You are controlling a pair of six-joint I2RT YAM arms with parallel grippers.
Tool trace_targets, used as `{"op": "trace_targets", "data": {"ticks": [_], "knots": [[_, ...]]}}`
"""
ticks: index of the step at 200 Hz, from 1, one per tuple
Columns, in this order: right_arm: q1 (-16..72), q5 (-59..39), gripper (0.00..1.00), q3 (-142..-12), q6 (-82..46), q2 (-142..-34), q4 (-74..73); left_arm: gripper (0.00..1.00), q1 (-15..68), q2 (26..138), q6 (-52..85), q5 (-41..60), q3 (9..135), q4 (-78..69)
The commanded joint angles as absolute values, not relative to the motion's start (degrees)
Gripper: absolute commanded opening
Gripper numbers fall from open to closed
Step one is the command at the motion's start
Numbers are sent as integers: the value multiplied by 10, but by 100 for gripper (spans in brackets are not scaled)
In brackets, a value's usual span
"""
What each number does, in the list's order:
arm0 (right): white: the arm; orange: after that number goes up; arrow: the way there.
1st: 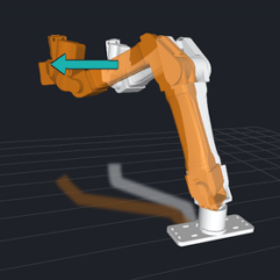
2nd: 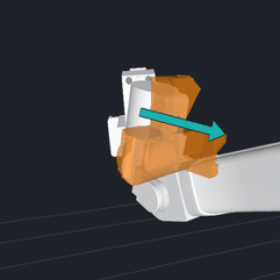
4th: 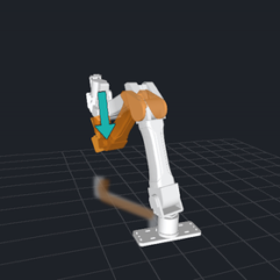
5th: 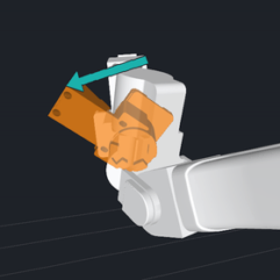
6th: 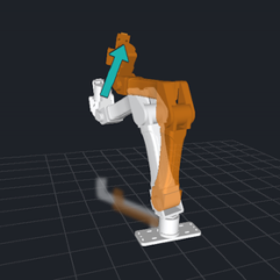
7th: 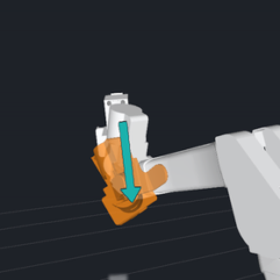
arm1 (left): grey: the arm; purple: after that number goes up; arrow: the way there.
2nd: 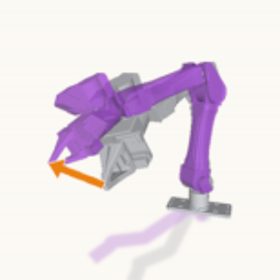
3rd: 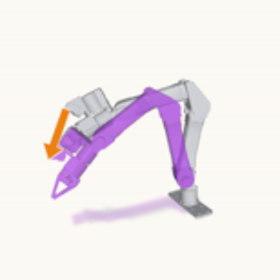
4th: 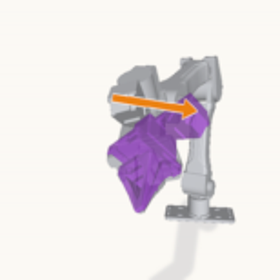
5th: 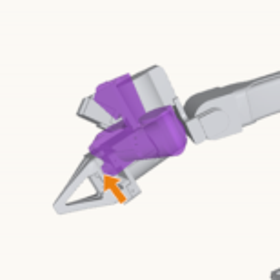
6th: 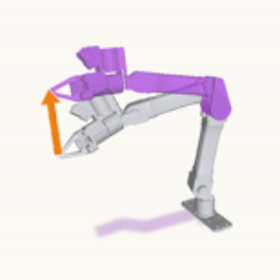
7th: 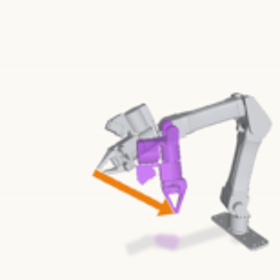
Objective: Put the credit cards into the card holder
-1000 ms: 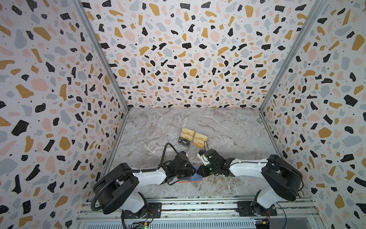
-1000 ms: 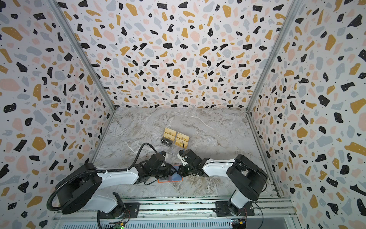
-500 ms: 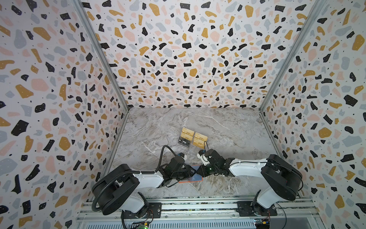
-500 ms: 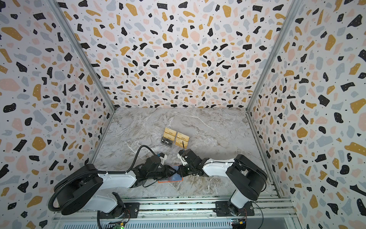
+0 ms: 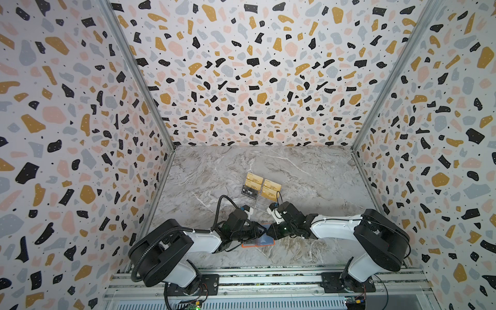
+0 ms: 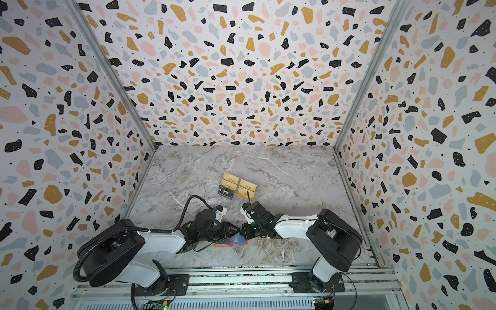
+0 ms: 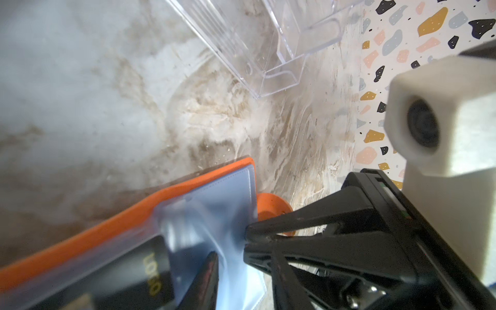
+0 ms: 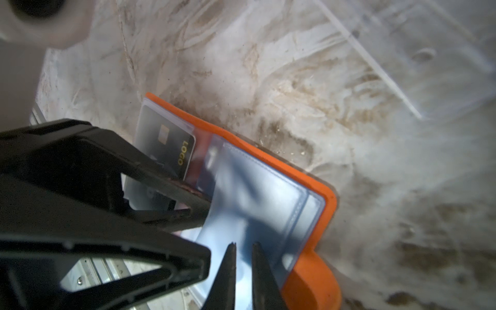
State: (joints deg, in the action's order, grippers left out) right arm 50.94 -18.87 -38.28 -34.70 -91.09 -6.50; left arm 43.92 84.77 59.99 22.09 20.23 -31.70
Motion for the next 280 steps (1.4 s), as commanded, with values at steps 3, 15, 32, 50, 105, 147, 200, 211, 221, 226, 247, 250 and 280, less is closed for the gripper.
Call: {"op": "trace_targets", "data": {"ticks": [3, 15, 32, 50, 105, 147, 200, 211, 221, 226, 247, 250, 280], "knots": [[508, -187, 15, -379, -351, -910, -47, 36, 433, 854, 584, 234, 196, -359], [508, -188, 14, -380, -351, -910, -46, 36, 433, 856, 582, 233, 194, -359], [508, -187, 15, -381, -352, -910, -45, 37, 433, 858, 584, 236, 186, -366], [508, -187, 15, -381, -352, -912, -45, 39, 433, 862, 598, 244, 168, -391], [509, -189, 14, -387, -352, -919, -44, 41, 445, 871, 620, 272, 143, -436], [510, -188, 13, -386, -354, -911, -48, 45, 449, 872, 630, 280, 142, -454], [510, -177, 13, -389, -351, -895, -42, 49, 449, 898, 710, 279, 105, -564], [509, -180, 13, -385, -353, -899, -50, 50, 449, 907, 712, 283, 105, -573], [509, -183, 13, -384, -355, -904, -54, 50, 449, 914, 712, 284, 108, -573], [510, -185, 13, -385, -354, -907, -55, 50, 449, 918, 714, 285, 107, -578], [510, -187, 13, -383, -355, -908, -56, 50, 449, 920, 726, 282, 99, -590], [510, -186, 13, -383, -355, -907, -56, 50, 450, 920, 727, 281, 98, -589], [510, -182, 13, -381, -354, -900, -52, 51, 449, 903, 736, 275, 86, -582]]}}
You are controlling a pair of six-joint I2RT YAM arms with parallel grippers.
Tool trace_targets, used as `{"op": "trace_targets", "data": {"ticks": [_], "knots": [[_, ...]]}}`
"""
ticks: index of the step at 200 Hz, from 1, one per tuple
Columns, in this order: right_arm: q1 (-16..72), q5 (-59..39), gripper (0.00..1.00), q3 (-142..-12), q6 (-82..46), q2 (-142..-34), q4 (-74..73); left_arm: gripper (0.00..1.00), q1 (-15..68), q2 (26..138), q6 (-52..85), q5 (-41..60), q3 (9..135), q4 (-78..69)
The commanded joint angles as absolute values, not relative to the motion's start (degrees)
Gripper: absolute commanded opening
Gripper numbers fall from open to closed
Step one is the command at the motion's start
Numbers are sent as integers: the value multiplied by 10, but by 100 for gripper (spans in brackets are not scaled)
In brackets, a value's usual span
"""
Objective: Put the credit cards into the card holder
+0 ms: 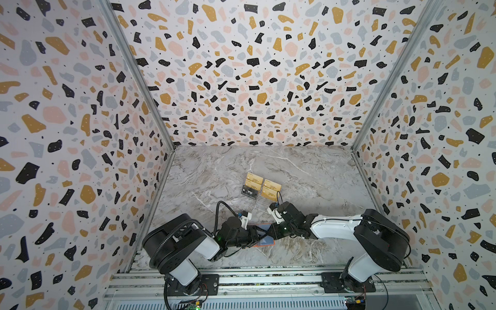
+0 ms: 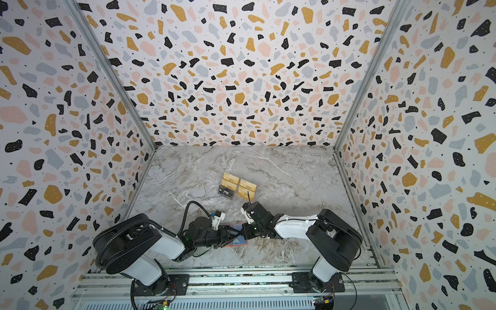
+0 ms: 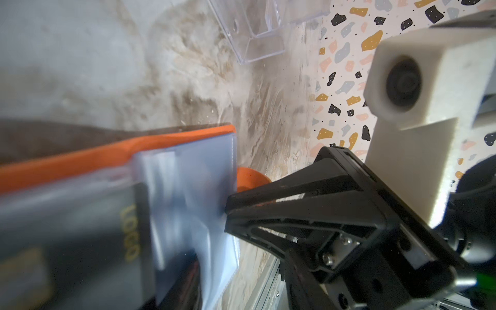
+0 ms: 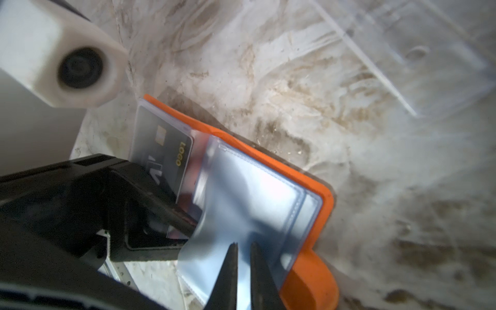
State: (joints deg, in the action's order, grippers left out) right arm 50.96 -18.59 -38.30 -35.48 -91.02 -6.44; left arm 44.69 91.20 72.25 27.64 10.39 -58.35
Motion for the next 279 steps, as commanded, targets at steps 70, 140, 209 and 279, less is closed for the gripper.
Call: {"op": "trace_targets", "data": {"ticks": [70, 140, 209, 279], "knots": [[510, -180, 13, -377, -360, -896, -57, 51, 439, 918, 765, 252, 92, -643], [509, -173, 12, -377, -360, -881, -54, 42, 432, 985, 769, 263, 120, -682], [499, -166, 12, -367, -360, -836, -45, 13, 431, 982, 758, 252, 122, -646], [476, -182, 12, -334, -381, -835, -70, 1, 429, 942, 735, 248, 127, -584]]}}
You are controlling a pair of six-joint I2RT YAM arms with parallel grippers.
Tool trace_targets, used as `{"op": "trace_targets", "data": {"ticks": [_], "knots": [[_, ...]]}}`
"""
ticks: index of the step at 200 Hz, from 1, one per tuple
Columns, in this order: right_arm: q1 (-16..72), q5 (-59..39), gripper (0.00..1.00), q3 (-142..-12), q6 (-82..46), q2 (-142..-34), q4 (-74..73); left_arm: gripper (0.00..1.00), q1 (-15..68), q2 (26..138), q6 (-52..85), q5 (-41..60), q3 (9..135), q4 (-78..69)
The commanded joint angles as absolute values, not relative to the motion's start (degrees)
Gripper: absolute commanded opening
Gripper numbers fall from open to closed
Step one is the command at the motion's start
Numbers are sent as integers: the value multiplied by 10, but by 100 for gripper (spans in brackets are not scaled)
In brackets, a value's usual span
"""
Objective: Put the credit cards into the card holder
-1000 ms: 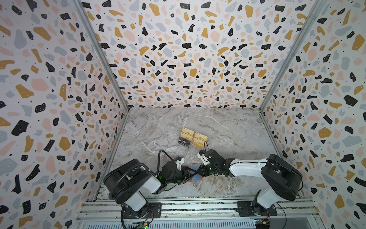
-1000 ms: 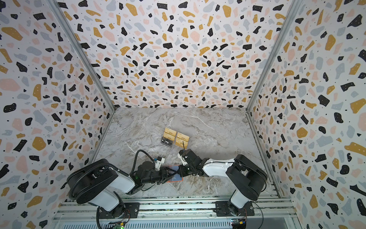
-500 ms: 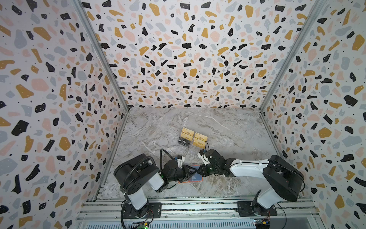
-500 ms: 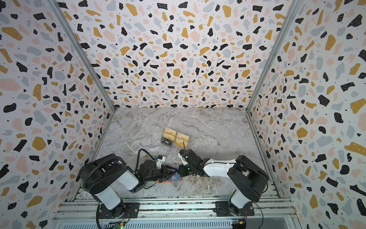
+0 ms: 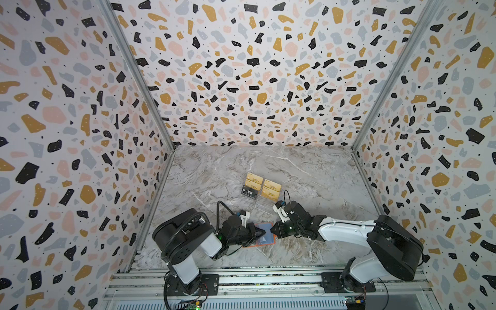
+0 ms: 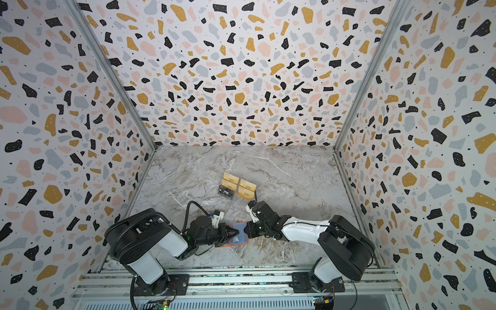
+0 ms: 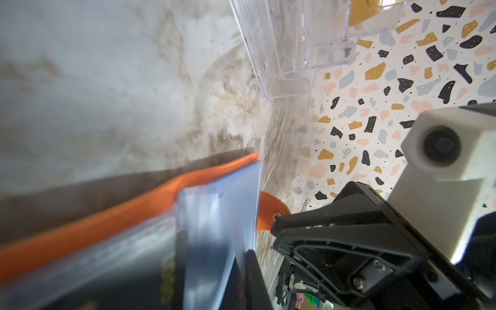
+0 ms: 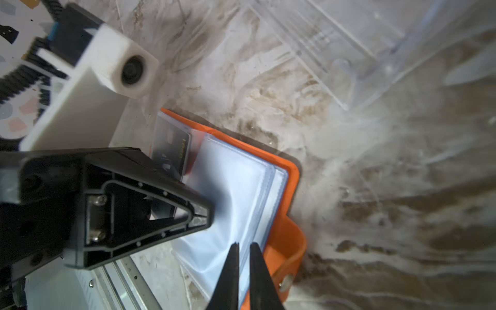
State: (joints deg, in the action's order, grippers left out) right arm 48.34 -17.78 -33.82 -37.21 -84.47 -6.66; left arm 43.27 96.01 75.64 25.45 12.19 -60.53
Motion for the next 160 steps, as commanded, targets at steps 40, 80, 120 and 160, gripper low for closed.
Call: {"op": "trace_targets", "data": {"ticks": [40, 80, 120, 160], "knots": [[474, -196, 11, -332, -380, -842, -80, 0, 430, 925, 730, 251, 120, -582], [475, -210, 11, -330, -379, -853, -97, 0, 430, 902, 726, 252, 108, -582], [475, -237, 11, -331, -381, -868, -129, 0, 429, 895, 718, 258, 108, -580], [481, -263, 11, -331, -380, -878, -159, 0, 429, 902, 708, 263, 111, -569]]}}
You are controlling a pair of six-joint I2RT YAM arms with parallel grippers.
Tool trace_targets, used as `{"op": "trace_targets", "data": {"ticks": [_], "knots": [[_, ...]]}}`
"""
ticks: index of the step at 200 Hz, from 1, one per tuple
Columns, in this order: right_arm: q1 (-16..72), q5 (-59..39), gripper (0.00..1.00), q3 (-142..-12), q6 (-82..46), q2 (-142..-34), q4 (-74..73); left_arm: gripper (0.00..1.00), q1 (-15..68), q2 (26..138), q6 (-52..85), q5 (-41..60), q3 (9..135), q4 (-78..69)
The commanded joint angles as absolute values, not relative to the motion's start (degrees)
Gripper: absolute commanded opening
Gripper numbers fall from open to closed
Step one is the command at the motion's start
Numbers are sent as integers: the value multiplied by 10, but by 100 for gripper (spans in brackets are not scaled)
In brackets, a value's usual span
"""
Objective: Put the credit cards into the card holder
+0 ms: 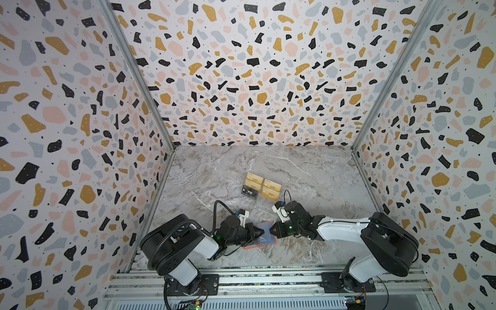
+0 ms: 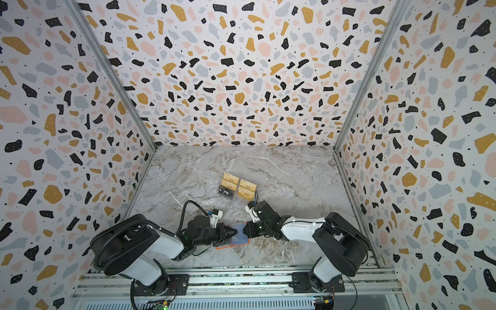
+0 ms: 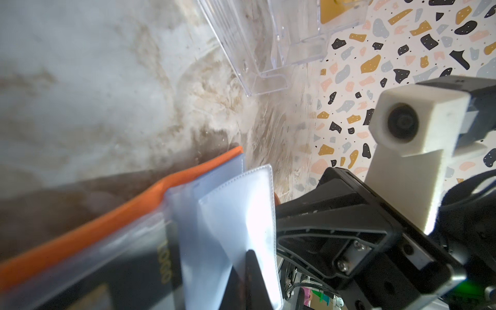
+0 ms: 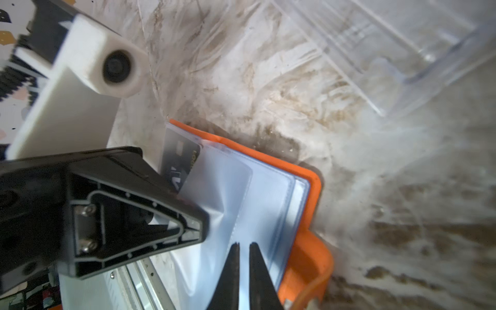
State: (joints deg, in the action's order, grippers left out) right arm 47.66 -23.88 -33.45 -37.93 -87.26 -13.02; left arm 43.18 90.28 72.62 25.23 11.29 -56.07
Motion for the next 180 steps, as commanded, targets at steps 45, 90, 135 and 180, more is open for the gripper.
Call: {"op": "trace_targets", "data": {"ticks": [45, 90, 135, 180], "knots": [[483, -279, 11, -331, -382, -895, -179, 25, 430, 898, 722, 269, 112, -570], [483, -287, 12, -333, -380, -900, -186, 62, 430, 835, 696, 262, 131, -468], [482, -298, 12, -334, -377, -896, -186, 67, 430, 712, 584, 189, 197, -125], [492, -312, 12, -357, -367, -908, -184, 66, 429, 664, 549, 145, 217, -19]]}}
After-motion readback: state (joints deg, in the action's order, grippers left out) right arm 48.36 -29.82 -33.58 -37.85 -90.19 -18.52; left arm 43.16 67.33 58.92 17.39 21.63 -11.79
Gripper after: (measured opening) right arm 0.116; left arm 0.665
